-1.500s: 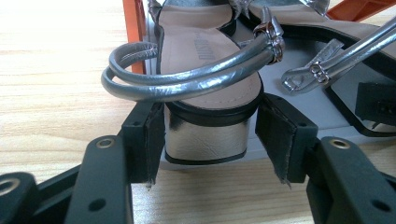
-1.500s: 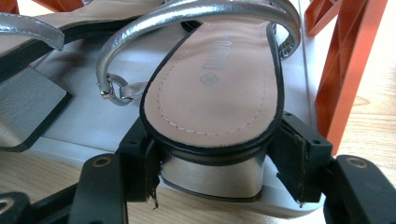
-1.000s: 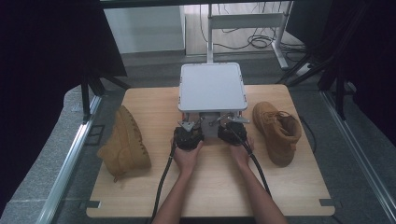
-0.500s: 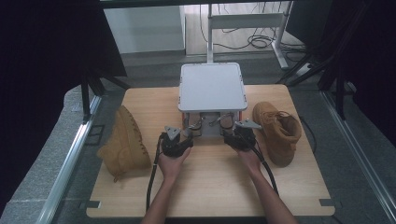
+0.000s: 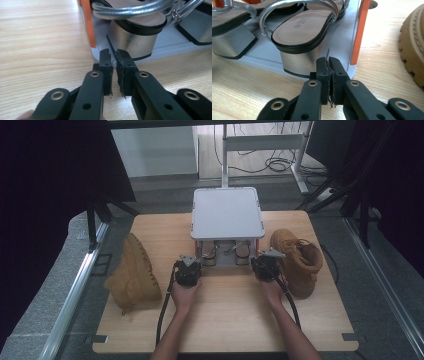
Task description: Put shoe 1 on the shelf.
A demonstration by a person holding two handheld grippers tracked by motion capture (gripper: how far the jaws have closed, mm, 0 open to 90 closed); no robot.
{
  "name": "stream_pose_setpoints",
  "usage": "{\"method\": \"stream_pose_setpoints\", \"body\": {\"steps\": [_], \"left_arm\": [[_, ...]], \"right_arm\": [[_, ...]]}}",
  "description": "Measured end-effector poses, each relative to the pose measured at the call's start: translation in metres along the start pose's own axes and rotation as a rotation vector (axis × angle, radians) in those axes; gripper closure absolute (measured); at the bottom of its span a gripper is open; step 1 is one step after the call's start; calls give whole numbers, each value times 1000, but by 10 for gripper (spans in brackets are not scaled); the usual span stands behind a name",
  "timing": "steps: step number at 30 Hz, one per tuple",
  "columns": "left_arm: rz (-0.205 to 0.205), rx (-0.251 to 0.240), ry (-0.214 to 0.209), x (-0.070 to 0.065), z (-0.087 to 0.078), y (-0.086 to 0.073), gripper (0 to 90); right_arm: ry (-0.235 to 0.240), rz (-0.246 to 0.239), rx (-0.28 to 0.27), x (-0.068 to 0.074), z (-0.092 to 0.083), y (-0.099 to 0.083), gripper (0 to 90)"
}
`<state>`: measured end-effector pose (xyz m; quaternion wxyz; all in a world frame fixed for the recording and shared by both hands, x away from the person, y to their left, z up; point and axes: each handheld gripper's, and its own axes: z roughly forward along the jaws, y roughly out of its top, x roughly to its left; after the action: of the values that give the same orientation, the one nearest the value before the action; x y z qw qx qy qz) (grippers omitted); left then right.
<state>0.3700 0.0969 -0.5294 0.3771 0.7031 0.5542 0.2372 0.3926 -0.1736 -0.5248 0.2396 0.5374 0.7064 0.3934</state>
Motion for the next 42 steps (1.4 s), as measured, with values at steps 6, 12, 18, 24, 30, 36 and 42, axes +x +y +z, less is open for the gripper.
{"method": "stream_pose_setpoints", "body": {"steps": [6, 12, 18, 24, 30, 36, 42], "left_arm": [[-9, -5, -16, -4, 4, 0, 837], [-13, -12, -38, -8, 10, 0, 846], [-1, 1, -58, -14, 12, 3, 858], [4, 7, -74, -19, 14, 6, 860], [6, 6, -82, -23, 15, 8, 859], [8, 8, -88, -29, 17, 10, 853], [17, 7, -90, -33, 19, 11, 852]], "right_arm": [[8, -2, 2, 3, 7, -2, 889], [-1, 10, -10, 3, 11, -3, 894], [6, 5, -10, 5, 11, -3, 895], [12, -14, -3, 13, 13, 0, 895], [24, -28, -4, 23, 17, 4, 895], [33, -28, -6, 29, 20, 4, 895], [35, -28, 2, 29, 20, 5, 895]]}}
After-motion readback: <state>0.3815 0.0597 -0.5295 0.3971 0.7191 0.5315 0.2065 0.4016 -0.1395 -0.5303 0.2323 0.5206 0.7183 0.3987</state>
